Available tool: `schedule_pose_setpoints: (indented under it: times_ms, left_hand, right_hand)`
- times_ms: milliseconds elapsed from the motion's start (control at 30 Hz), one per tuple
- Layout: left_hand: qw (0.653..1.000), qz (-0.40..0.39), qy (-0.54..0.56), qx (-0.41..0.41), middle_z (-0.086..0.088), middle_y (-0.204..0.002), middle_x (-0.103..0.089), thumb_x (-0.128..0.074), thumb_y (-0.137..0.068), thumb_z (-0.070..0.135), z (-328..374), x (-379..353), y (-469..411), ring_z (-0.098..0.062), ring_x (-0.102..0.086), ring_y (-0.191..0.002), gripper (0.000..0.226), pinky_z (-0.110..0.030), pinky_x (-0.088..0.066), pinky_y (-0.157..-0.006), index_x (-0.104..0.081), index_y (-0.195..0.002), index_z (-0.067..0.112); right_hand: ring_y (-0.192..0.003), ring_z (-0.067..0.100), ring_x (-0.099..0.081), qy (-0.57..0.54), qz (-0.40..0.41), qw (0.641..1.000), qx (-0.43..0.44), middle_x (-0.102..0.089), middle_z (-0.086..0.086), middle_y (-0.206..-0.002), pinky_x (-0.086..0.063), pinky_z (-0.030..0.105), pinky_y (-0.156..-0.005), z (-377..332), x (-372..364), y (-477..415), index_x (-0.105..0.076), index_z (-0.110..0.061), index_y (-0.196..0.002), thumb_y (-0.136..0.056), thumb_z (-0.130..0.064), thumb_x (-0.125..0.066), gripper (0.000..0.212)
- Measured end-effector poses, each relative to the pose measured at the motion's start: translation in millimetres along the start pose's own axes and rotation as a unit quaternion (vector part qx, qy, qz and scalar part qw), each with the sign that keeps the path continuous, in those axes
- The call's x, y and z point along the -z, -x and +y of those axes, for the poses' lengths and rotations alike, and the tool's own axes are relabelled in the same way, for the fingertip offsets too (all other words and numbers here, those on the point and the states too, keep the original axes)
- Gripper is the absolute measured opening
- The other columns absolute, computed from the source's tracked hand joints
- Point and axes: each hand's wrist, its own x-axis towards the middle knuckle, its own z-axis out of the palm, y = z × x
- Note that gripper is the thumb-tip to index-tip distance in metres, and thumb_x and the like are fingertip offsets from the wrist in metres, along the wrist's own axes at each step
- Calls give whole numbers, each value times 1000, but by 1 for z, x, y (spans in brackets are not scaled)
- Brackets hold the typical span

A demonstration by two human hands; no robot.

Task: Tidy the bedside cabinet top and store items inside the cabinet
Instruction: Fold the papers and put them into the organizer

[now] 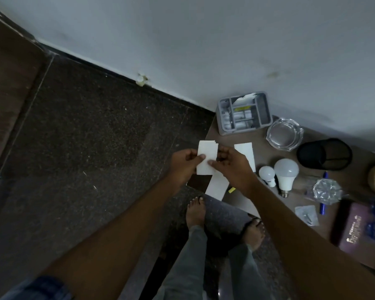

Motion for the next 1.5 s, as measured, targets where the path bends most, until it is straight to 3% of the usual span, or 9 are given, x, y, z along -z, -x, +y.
schedule_pose_setpoints:
  times_ms: [233, 433, 533, 600, 733, 833, 1033, 1267, 1500]
  left_hand:
    - [995, -48, 6, -88, -2, -98, -77, -69, -96, 14, 43, -39, 5, -7, -75, -81, 16, -23, -62, -66, -73, -109, 6]
    - [984, -46, -65, -159, -6, -98, -76, -70, -94, 13, 76, -56, -6, -16, -76, -88, 8, -31, -64, -69, -72, -102, 10]
    - [979, -32, -95, -176, -15, -102, -76, -72, -93, 14, 89, -63, -9, -24, -76, -91, 14, -45, -65, -74, -72, -104, 5]
    - [976, -20, -106, -187, -16, -102, -76, -72, -93, 14, 100, -67, -12, -26, -76, -91, 15, -49, -64, -77, -73, -105, 3]
    - [974, 6, -115, -198, -18, -111, -75, -72, -93, 13, 121, -71, -18, -29, -74, -101, 25, -51, -63, -84, -71, -114, 0]
    - [968, 37, -119, -218, -16, -111, -76, -74, -92, 13, 135, -72, -23, -28, -75, -99, 26, -47, -63, -85, -73, -114, 0]
    - [963, 74, -118, -231, -11, -100, -77, -75, -90, 12, 152, -70, -35, -24, -75, -90, 20, -39, -63, -84, -75, -109, 2]
    - [958, 82, -130, -242, -3, -94, -74, -75, -89, 9, 151, -68, -42, -9, -70, -78, 20, -23, -61, -76, -75, -108, 4]
    - [958, 80, -135, -241, -1, -91, -72, -75, -87, 5, 144, -66, -42, 1, -65, -74, 21, -14, -56, -76, -75, -108, 3]
  right_hand:
    - [-78, 17, -70, -64, -16, 998, 7, -77, 5, -93, -55, 27, -59, -26, 69, 16, -73, -15, -95, -89, -21, -76, 9]
    - [-81, 19, -74, 4, 13, 998, 55, -75, 17, -93, -61, 38, -70, -55, 109, 10, -69, 3, -94, -90, -17, -74, 20]
    - [-76, -2, -71, 28, 32, 994, 96, -74, 16, -95, -56, 14, -61, -69, 121, -2, -65, 10, -93, -89, -13, -74, 24]
    - [-72, -6, -69, 33, 44, 993, 105, -72, 13, -89, -54, 13, -58, -77, 130, -10, -59, 16, -97, -89, -13, -74, 33]
    - [-89, 21, -72, 57, 54, 989, 129, -70, 18, -90, -63, 40, -73, -91, 142, -24, -56, 12, -87, -90, -18, -73, 34]
    - [-92, 26, -70, 41, 62, 988, 135, -70, 14, -95, -63, 47, -78, -97, 145, -33, -55, 8, -84, -90, -16, -73, 31]
    - [-93, 28, -73, 55, 81, 984, 147, -73, 12, -105, -60, 27, -72, -104, 145, -45, -62, 5, -91, -91, -17, -72, 25]
    - [-96, 19, -70, 79, 86, 982, 148, -71, 10, -111, -61, 23, -81, -104, 142, -49, -70, -4, -108, -93, -19, -71, 21]
    - [-97, 26, -68, 110, 92, 978, 152, -71, 13, -108, -57, 38, -92, -98, 140, -59, -69, -1, -109, -90, -20, -74, 27]
